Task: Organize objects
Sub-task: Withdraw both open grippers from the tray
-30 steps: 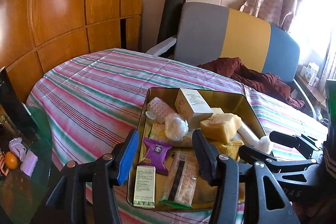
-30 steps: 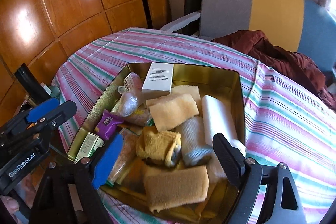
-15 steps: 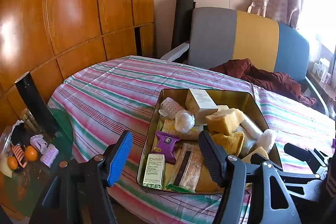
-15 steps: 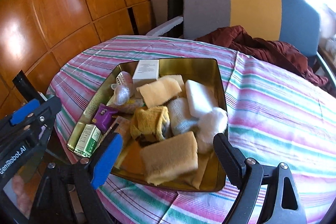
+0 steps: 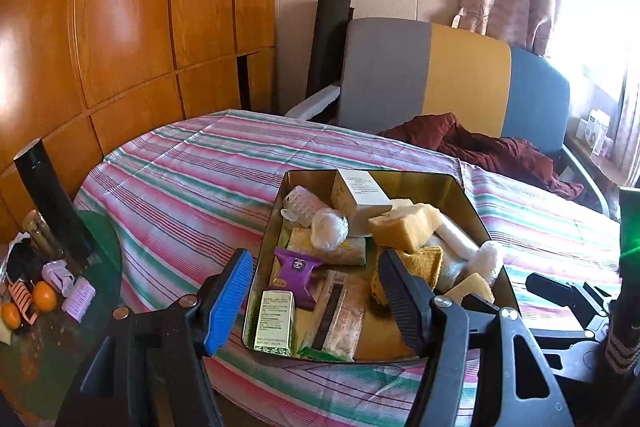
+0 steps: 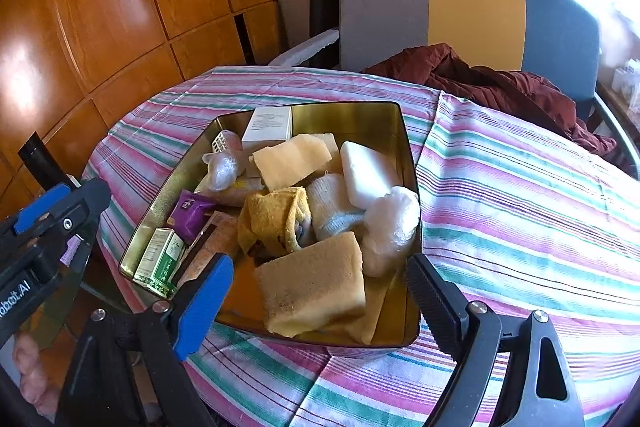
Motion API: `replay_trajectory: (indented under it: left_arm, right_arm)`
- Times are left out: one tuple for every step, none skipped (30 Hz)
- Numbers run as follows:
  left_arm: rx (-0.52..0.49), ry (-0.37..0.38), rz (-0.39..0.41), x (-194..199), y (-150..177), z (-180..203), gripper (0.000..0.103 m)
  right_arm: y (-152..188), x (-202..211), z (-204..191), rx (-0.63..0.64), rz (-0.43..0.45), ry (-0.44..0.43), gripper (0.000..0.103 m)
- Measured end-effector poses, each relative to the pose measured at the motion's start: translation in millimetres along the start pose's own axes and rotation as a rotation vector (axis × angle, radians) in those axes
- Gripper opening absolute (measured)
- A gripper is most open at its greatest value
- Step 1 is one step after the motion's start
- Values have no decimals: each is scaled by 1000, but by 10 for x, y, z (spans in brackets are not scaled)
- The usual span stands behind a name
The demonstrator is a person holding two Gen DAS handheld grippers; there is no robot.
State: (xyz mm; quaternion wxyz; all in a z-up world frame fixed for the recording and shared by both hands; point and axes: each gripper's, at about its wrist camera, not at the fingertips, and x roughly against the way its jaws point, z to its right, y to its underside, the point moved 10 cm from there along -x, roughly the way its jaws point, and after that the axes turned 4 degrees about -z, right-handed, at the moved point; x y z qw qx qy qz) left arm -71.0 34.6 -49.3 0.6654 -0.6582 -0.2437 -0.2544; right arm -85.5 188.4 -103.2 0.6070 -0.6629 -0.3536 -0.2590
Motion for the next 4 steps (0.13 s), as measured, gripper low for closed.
replay_trajectory:
  left_arm:
    - [-1,-2,0,0,-1,-3,66]
    - [-6,-6,2,-3,-1,-3,66]
    - [-8,-8,1,-7,0,-2,66]
    - [-5,-5,-1,-8,5,-4,66]
  right_arm:
    - [-3,1,-3,1,2,2,89]
    - [-7,6,-3,3,4,5,89]
    - [-15,12,1,5,8,9,89]
    - [-23,19,4,5,12,12,89]
